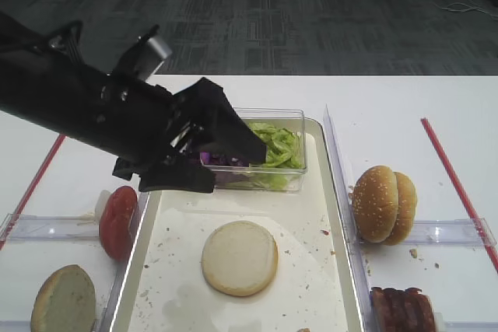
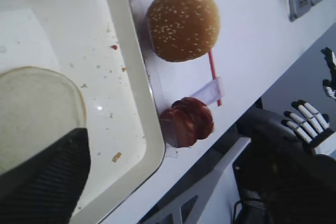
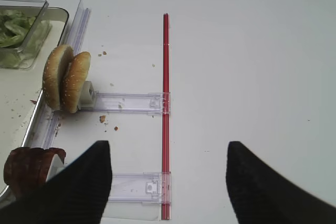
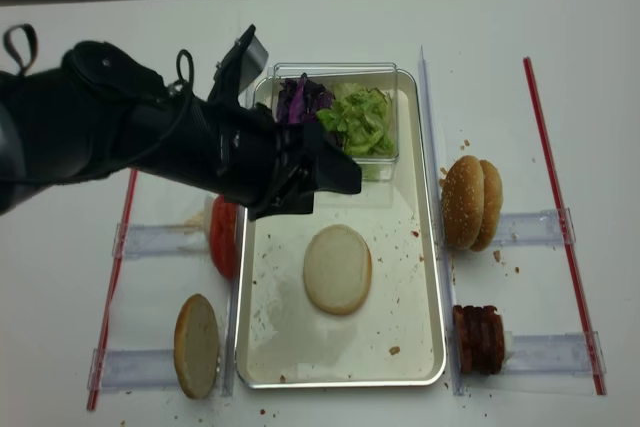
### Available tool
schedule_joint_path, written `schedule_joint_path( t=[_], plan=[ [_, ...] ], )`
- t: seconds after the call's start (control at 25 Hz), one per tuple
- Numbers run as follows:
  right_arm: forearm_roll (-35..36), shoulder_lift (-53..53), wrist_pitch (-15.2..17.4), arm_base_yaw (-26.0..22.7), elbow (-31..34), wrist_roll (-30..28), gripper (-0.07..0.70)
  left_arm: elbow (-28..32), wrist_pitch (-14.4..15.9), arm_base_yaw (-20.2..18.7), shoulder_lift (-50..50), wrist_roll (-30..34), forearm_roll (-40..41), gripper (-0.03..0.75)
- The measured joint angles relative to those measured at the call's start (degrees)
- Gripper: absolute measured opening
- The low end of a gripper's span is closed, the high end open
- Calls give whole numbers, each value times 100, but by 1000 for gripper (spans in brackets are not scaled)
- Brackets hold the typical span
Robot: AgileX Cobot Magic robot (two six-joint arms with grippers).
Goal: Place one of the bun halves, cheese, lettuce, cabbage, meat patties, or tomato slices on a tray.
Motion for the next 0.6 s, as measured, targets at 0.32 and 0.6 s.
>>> schedule_joint_path(
  t=[0.32, 0.6],
  plan=[
    [0, 0, 0, 0, 0, 0, 506, 0, 102, 0, -889, -266, 11, 601],
    [0, 0, 0, 0, 0, 0, 506, 0, 97, 0, -976, -915, 984, 601]
  ],
)
